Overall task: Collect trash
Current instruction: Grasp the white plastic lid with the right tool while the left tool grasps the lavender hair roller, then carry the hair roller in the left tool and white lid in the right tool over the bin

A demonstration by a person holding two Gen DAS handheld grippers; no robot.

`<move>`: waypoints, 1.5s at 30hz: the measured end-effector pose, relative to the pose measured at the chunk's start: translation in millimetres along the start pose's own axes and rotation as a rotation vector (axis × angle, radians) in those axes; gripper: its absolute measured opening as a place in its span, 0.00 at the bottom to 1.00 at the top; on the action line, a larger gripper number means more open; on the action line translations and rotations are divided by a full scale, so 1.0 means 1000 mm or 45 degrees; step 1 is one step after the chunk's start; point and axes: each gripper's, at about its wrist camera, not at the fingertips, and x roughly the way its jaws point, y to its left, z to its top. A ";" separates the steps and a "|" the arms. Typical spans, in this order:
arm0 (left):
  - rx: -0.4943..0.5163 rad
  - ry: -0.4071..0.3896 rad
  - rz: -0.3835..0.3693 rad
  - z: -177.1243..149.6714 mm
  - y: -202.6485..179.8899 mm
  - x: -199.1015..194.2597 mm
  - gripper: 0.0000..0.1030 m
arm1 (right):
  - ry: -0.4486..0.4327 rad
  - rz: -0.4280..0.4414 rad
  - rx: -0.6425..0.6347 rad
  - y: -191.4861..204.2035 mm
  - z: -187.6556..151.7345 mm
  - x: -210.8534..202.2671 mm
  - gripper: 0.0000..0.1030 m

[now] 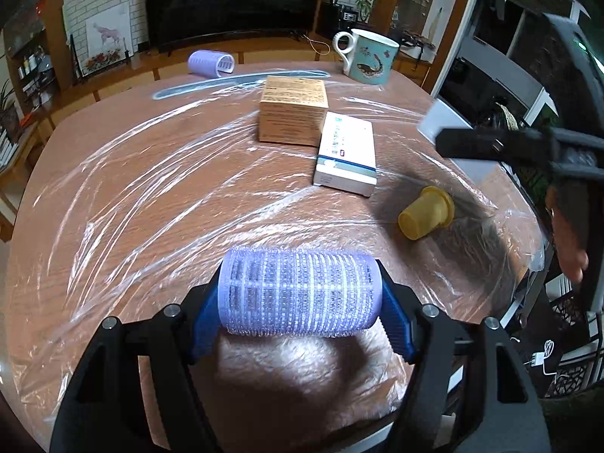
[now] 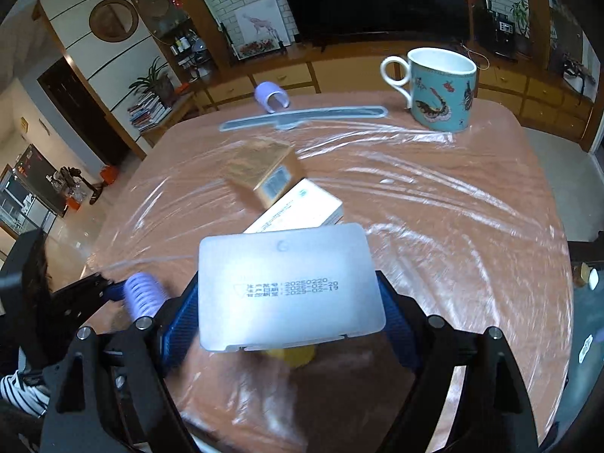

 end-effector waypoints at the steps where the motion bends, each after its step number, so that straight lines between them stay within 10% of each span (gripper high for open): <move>1: -0.004 -0.002 0.001 -0.002 0.002 -0.002 0.70 | 0.002 0.012 0.006 0.005 -0.004 -0.002 0.80; 45: -0.046 -0.066 -0.007 -0.040 0.014 -0.045 0.70 | 0.055 0.039 0.040 0.076 -0.080 -0.015 0.80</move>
